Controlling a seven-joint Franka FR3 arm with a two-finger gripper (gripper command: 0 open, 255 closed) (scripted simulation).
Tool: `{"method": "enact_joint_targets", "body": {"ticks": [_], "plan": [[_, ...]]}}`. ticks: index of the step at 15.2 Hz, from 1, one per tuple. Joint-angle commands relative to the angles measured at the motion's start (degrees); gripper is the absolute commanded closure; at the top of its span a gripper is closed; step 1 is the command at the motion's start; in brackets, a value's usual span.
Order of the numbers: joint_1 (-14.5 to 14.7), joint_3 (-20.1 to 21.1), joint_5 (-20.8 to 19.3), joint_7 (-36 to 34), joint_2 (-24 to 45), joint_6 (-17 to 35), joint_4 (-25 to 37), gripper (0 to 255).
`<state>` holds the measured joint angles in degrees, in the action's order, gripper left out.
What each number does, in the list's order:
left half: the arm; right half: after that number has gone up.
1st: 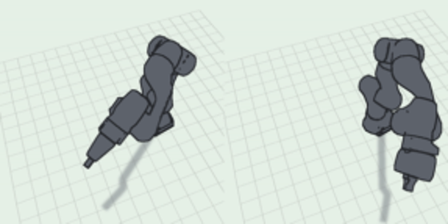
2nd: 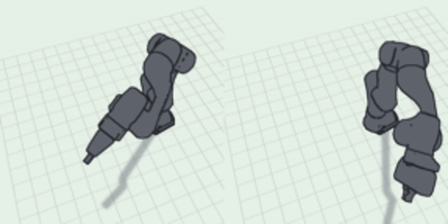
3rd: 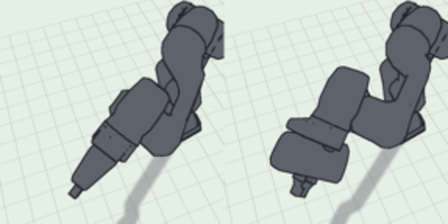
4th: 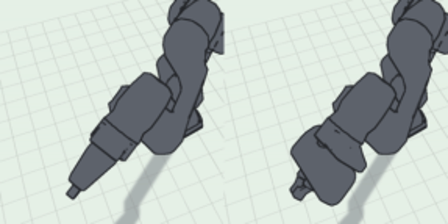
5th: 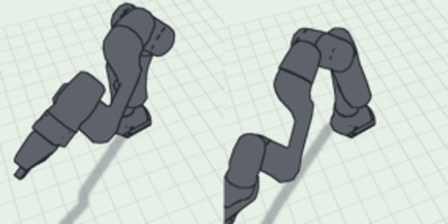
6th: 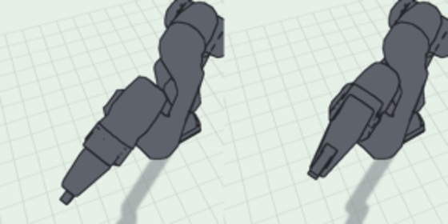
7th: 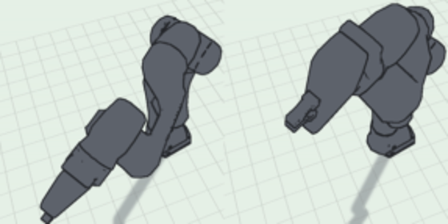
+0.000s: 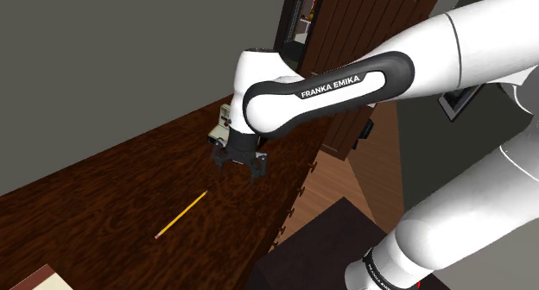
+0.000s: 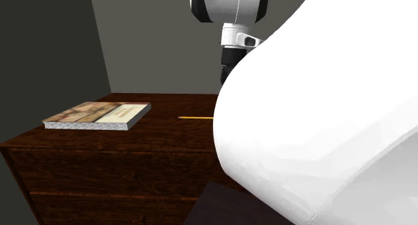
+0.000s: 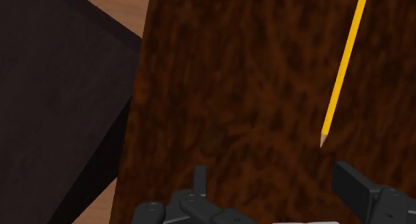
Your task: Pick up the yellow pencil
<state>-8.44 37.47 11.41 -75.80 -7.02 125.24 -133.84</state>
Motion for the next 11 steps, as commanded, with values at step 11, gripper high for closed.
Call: {"method": "enact_joint_targets", "body": {"ticks": [11], "plan": [[4.0,-1.7,-17.9,-26.4,24.8,9.9,11.9,0]]}}
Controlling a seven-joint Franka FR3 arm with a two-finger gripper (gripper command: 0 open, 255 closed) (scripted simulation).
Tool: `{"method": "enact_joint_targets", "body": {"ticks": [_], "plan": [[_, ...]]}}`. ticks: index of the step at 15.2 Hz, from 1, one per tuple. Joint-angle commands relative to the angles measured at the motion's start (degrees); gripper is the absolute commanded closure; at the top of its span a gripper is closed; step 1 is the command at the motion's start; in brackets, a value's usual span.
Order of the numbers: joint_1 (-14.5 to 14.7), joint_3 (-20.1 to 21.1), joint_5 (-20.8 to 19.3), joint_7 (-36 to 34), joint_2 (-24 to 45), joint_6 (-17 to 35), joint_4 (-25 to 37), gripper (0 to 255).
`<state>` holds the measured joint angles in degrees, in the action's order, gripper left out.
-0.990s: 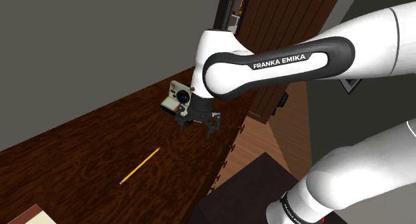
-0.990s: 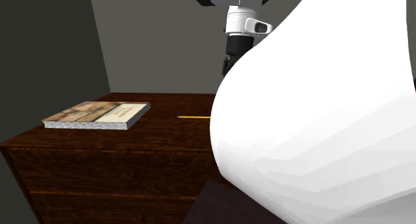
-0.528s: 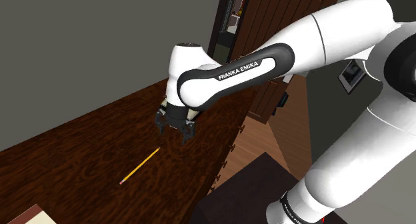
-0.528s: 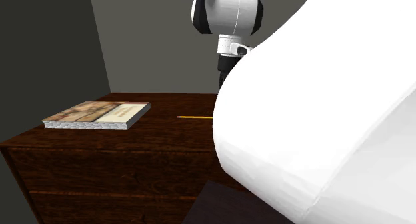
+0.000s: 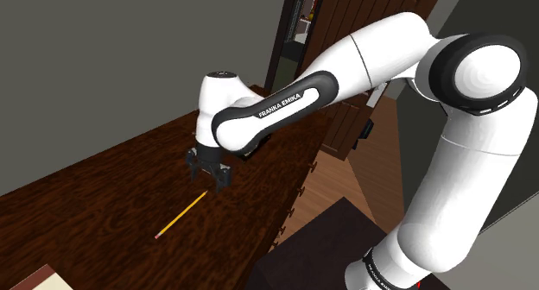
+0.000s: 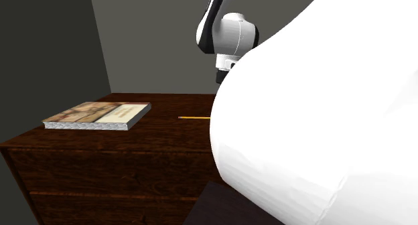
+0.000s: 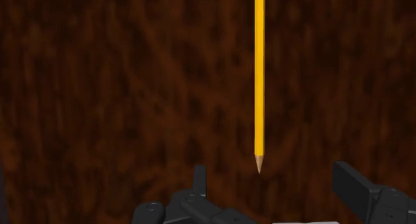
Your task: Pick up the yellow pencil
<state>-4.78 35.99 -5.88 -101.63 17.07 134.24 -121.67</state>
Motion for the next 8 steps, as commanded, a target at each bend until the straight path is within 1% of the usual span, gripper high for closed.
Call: {"method": "enact_joint_targets", "body": {"ticks": [1,5,6,8], "plan": [[0.6,-0.5,-1.1,-0.9,1.3,1.6,-0.4,0],[1.1,-1.2,-2.3,-1.6,2.9,3.2,-0.7,0],[1.1,-1.3,-2.3,-1.5,2.9,3.2,-0.7,255],[1.1,-1.3,-2.4,-1.5,3.0,3.2,-0.6,255]]}}
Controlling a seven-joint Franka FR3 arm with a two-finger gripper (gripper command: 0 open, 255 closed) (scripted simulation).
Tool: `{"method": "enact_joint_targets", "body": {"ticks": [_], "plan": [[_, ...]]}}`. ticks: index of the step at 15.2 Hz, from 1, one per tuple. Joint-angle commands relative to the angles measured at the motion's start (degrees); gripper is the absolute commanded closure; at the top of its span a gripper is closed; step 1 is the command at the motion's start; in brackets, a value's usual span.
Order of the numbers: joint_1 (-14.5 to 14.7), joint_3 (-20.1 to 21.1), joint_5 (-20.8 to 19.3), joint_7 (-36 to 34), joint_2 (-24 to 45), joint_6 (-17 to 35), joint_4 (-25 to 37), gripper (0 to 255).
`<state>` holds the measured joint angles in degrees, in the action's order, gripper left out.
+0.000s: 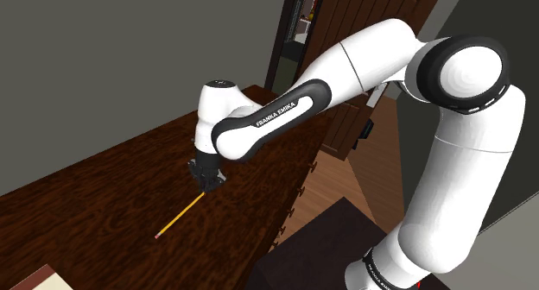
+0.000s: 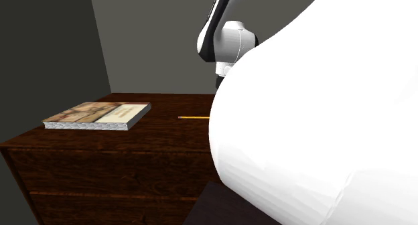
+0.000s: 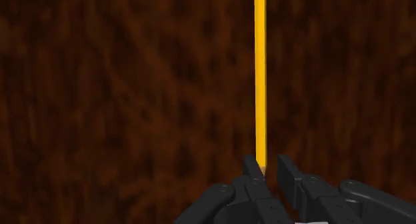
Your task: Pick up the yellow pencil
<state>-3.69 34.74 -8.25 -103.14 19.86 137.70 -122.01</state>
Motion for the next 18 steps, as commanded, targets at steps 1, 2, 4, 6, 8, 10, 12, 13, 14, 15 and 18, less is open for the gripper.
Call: {"method": "enact_joint_targets", "body": {"ticks": [1,2,4,6,8,10,12,13,14,15,18], "plan": [[0.0,-0.1,0.0,0.0,0.3,-0.2,-0.3,255],[0.1,-0.1,0.0,-0.1,0.3,-0.1,-0.4,255],[0.2,0.0,-0.1,-0.2,0.3,-0.1,-0.4,255],[0.1,0.1,0.1,-0.1,0.0,-0.1,-0.6,255],[-0.2,0.3,0.6,0.2,-0.5,-0.9,-0.3,255],[-0.6,0.9,1.5,0.8,-1.7,-2.1,0.0,255],[-1.1,1.3,2.4,1.3,-2.9,-3.4,0.2,255],[-1.2,1.6,2.9,1.5,-3.5,-4.1,0.4,255],[-1.4,1.8,3.3,1.8,-4.1,-4.7,0.6,255],[-1.6,2.0,3.8,2.0,-4.6,-5.4,0.8,255],[-2.1,2.5,5.0,2.8,-6.3,-7.4,1.4,255]]}}
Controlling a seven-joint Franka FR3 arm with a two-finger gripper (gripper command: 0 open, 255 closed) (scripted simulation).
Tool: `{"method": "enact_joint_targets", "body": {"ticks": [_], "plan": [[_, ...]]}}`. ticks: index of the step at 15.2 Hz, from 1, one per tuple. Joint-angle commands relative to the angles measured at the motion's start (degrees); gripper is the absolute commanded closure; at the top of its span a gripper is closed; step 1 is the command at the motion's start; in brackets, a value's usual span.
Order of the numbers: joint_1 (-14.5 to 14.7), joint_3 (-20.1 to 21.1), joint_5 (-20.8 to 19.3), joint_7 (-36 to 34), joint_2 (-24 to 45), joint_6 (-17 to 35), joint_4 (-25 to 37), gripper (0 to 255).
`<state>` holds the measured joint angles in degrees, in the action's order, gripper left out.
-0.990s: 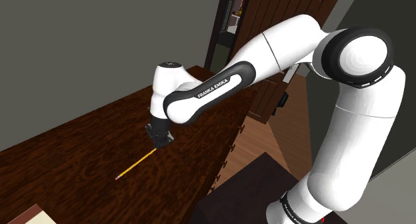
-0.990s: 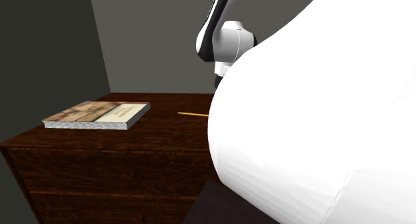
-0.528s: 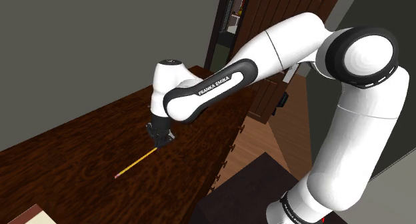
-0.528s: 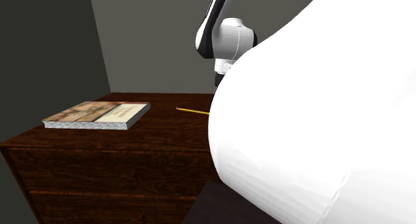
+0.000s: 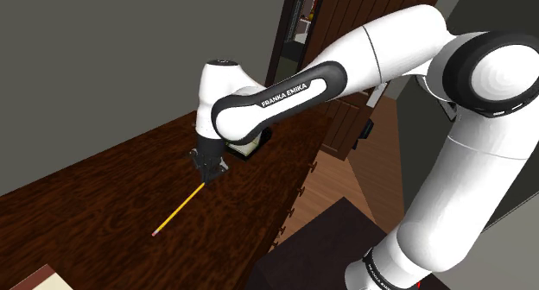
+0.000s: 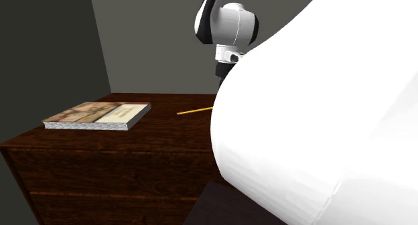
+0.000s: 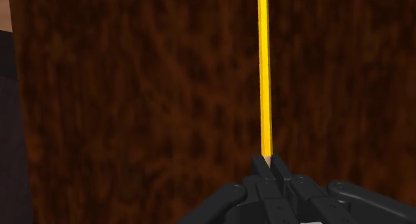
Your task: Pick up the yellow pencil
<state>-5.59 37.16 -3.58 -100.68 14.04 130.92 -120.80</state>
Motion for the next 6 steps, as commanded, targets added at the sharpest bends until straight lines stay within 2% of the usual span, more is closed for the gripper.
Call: {"method": "enact_joint_targets", "body": {"ticks": [1,6], "plan": [[-0.4,0.3,0.8,0.5,-1.0,-1.3,0.5,255],[-0.8,0.7,2.0,1.2,-2.6,-3.5,1.3,255]]}}
